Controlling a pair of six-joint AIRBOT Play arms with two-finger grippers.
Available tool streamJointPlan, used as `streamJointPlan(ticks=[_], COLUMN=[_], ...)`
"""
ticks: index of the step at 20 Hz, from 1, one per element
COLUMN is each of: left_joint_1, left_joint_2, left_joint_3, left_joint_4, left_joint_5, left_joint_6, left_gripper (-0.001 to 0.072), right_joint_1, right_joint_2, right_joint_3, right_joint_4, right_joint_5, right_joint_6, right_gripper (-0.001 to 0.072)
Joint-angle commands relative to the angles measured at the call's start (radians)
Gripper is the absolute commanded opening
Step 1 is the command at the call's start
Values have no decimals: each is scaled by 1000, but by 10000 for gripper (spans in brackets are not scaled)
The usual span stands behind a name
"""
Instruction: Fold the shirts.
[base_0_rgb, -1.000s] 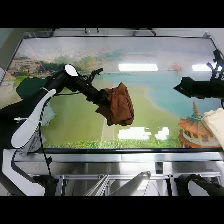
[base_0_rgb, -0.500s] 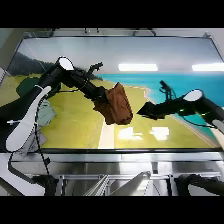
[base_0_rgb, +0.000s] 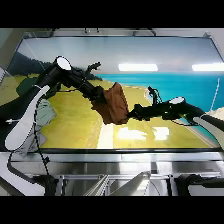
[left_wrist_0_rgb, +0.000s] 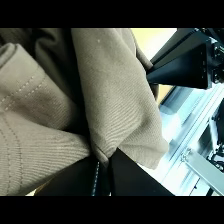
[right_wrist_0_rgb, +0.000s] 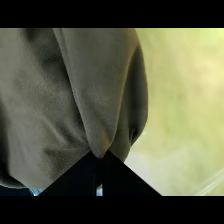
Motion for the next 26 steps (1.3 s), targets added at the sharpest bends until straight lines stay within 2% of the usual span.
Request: streamJointPlan(ticks=[1, 5, 8, 12, 14, 17, 22, 26], left_joint_1=[14, 79, 133, 208, 238, 271, 277, 279], left_joint_2=[0, 12, 70, 201, 268, 367, 490, 559], left_joint_3=[1, 1, 1, 1, 4, 4, 6, 6], left_joint_4=[0, 0, -13, -284, -412, -513, -524, -522], left_joint_5=[-39, -164, -164, -117, -88, -30, -23, -24], left_joint_6=[2, 0, -22, -21, -20, -21, -29, -29], left_gripper=[24, 22, 22, 23, 23, 23, 23, 23], right_joint_1=[-18, -191, -363, -516, -541, -539, -539, -539], right_joint_2=[18, 167, 317, 491, 550, 604, 639, 640], right_joint_3=[4, 34, 96, 228, 286, 363, 394, 394], right_joint_4=[33, -2, -1, 25, 82, 165, 224, 236], right_joint_5=[5, 71, 138, 189, 190, 190, 205, 316], right_joint_6=[-56, -47, -30, -5, -7, -21, -21, -21], right_gripper=[19, 18, 18, 19, 19, 19, 19, 19])
